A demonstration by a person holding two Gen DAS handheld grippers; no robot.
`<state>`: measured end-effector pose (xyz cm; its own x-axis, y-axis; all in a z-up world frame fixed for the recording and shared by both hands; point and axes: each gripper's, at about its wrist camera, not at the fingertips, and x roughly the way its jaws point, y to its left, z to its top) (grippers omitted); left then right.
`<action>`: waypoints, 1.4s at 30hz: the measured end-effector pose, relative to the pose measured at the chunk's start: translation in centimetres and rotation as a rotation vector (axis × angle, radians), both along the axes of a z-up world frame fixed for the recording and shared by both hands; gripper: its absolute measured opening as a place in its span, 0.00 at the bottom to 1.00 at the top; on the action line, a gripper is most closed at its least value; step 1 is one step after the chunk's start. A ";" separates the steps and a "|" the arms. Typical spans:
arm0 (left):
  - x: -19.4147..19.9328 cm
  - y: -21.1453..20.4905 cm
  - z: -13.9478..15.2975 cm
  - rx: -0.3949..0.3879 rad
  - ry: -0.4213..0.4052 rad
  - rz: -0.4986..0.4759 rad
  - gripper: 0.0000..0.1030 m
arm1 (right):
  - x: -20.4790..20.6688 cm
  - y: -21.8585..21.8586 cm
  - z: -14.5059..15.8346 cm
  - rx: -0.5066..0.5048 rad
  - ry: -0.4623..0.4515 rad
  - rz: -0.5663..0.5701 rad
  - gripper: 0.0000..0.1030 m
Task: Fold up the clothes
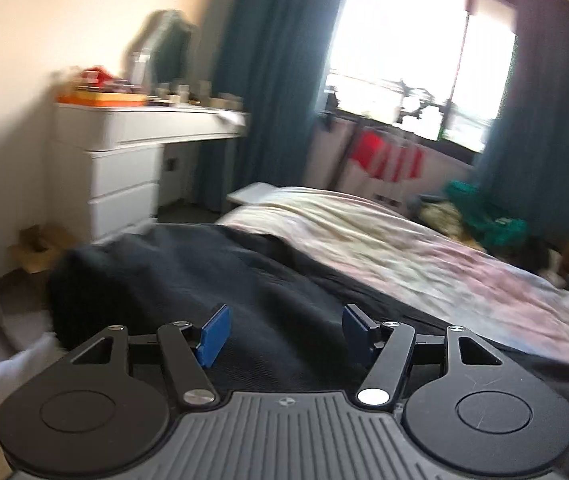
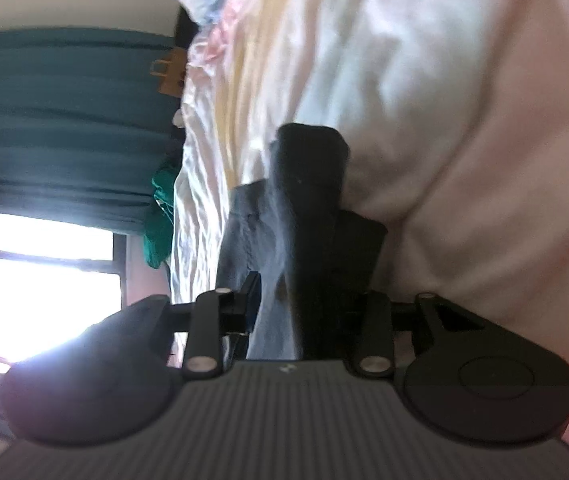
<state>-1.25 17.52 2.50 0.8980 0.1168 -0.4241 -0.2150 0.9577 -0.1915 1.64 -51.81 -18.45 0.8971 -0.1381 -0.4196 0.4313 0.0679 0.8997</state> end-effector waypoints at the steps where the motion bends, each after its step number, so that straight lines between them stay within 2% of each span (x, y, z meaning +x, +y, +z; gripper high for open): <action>1: 0.2 -0.8 -0.1 0.013 -0.010 -0.030 0.63 | 0.2 0.1 0.7 -0.055 0.019 0.000 0.14; 3: 0.6 -2.7 -0.1 0.061 -0.041 -0.083 0.64 | 0.7 0.5 2.1 -0.155 0.047 0.004 0.13; 6: 2.3 -5.6 -0.6 0.062 -0.048 -0.159 0.66 | 1.0 1.1 3.7 -0.237 0.044 -0.004 0.13; 10: 5.7 -8.1 -3.1 0.015 -0.016 -0.233 0.67 | 0.7 1.1 3.8 -0.276 0.052 0.006 0.13; 13: 7.7 -9.5 -5.5 0.063 0.047 -0.266 0.66 | 0.4 0.9 3.4 -0.268 0.078 0.013 0.13; 15: 8.4 -10.2 -7.2 0.128 0.099 -0.272 0.66 | 0.4 1.0 3.6 -0.288 0.089 0.018 0.13; 18: 9.4 -10.4 -9.4 0.176 0.188 -0.302 0.67 | 0.5 1.5 4.5 -0.341 0.093 0.022 0.13; 22: 9.8 -10.6 -10.7 0.233 0.205 -0.319 0.67 | 0.5 2.5 6.0 -0.420 0.083 0.024 0.13; 27: 9.8 -10.2 -10.5 0.235 0.212 -0.324 0.67 | 1.1 4.9 9.6 -0.573 0.075 0.035 0.13; 32: 10.0 -10.0 -10.0 0.261 0.223 -0.354 0.69 | 2.2 9.5 15.1 -0.733 0.023 0.048 0.13; 34: 10.2 -9.5 -9.6 0.238 0.221 -0.363 0.70 | 2.8 12.0 17.1 -0.807 -0.011 0.082 0.13; 38: 10.3 -8.6 -8.5 0.198 0.215 -0.351 0.71 | 4.5 19.1 20.7 -1.043 -0.052 0.198 0.13; 42: 9.6 -7.3 -6.5 0.168 0.184 -0.311 0.71 | 5.7 28.0 21.5 -1.240 -0.101 0.352 0.13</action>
